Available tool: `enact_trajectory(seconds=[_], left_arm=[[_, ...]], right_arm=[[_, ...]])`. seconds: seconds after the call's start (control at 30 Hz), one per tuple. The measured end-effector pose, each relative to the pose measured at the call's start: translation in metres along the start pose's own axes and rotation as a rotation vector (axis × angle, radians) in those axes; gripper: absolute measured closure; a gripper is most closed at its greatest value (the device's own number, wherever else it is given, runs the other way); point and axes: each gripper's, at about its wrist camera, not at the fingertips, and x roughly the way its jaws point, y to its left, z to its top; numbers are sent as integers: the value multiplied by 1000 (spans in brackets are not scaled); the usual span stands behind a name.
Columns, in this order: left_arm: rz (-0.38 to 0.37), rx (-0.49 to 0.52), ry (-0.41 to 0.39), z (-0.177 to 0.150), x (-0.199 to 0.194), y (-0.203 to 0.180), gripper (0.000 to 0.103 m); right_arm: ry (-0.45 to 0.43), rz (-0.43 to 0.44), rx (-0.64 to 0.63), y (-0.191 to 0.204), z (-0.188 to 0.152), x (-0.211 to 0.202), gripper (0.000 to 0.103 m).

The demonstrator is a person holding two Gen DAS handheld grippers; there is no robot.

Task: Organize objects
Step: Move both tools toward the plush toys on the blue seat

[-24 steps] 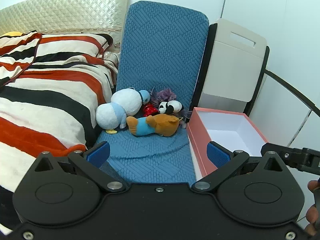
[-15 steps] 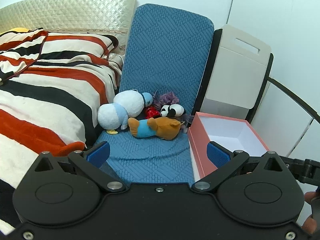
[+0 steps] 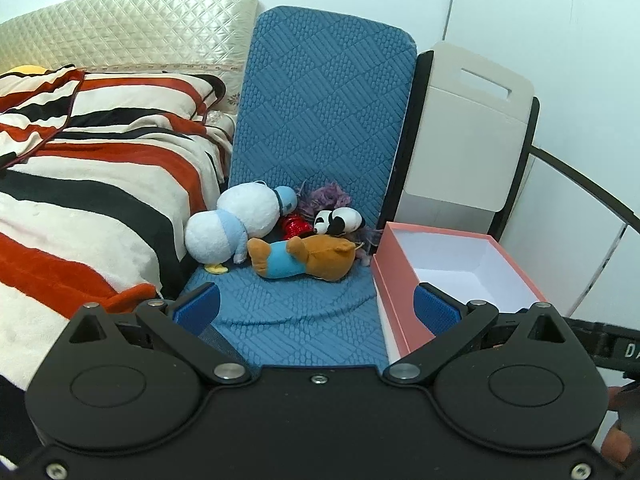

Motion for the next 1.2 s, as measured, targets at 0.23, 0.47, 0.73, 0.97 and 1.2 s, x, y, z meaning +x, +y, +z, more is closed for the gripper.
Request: enact_trajectory(seconds=[0.23,0.47,0.73,0.97,1.2], left_arm=[[-3,2,-42,3,1,16,0],[9,-22,-22,1,13,33,0],[30,-40,-34,-1,21,47,0],[43,-48,-24,-3,27,51,0],[47,-38,-22,-2,30,51,0]], right_arm=[[-13,-6,2,3,-3,12,0],[-14,-10,16,4,-2,25,0],[-14,-4,-13,12,-1,39,0],[14,-25,-10,10,-2,50,0],[-3,-11,-40,12,0,50,0]])
